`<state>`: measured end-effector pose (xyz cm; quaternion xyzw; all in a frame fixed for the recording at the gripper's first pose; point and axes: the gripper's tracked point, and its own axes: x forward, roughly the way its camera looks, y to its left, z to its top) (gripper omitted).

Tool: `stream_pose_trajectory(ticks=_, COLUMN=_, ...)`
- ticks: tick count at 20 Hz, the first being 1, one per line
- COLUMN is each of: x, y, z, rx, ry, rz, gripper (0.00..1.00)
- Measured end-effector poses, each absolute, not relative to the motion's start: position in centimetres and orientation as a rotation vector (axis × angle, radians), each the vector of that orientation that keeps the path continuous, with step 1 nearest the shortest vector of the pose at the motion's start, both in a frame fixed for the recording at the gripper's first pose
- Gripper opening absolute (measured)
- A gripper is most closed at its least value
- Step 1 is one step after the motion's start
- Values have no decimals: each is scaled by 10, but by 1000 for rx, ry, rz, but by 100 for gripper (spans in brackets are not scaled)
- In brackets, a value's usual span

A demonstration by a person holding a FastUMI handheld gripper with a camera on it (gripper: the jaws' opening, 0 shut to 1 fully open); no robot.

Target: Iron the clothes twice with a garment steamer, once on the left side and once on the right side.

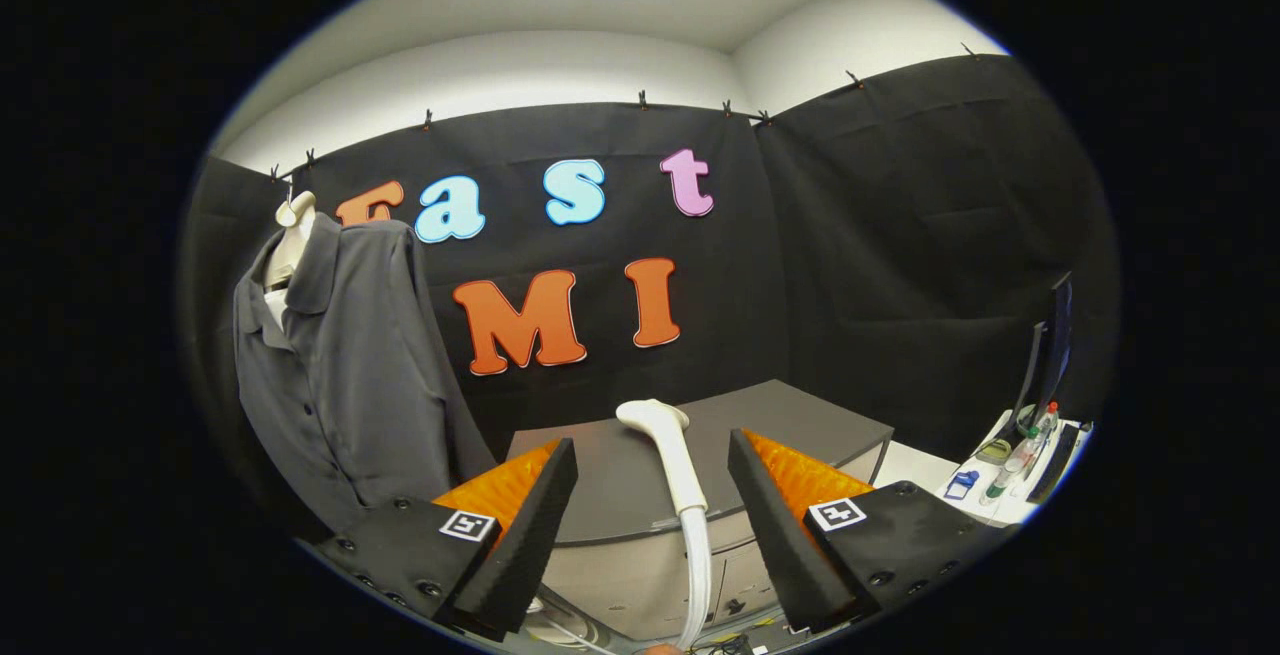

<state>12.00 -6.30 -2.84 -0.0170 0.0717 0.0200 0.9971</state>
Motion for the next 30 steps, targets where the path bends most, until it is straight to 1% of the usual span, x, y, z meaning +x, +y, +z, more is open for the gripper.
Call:
stream_pose_trajectory(ticks=6, x=211, y=-70, z=-64, rx=-59, ry=248, rz=92, gripper=98)
stream_pose_trajectory(ticks=10, x=271, y=-83, z=-96, rx=-63, ry=340, rz=70, gripper=98)
stream_pose_trajectory(ticks=13, x=302, y=-83, z=-117, rx=-93, ry=413, rz=63, gripper=98)
stream_pose_trajectory(ticks=19, x=333, y=-78, z=-141, rx=-116, ry=489, rz=61, gripper=98)
stream_pose_trajectory(ticks=26, x=340, y=-84, z=-167, rx=-120, ry=551, rz=41, gripper=98)
stream_pose_trajectory(ticks=30, x=341, y=-85, z=-177, rx=-122, ry=578, rz=41, gripper=95)
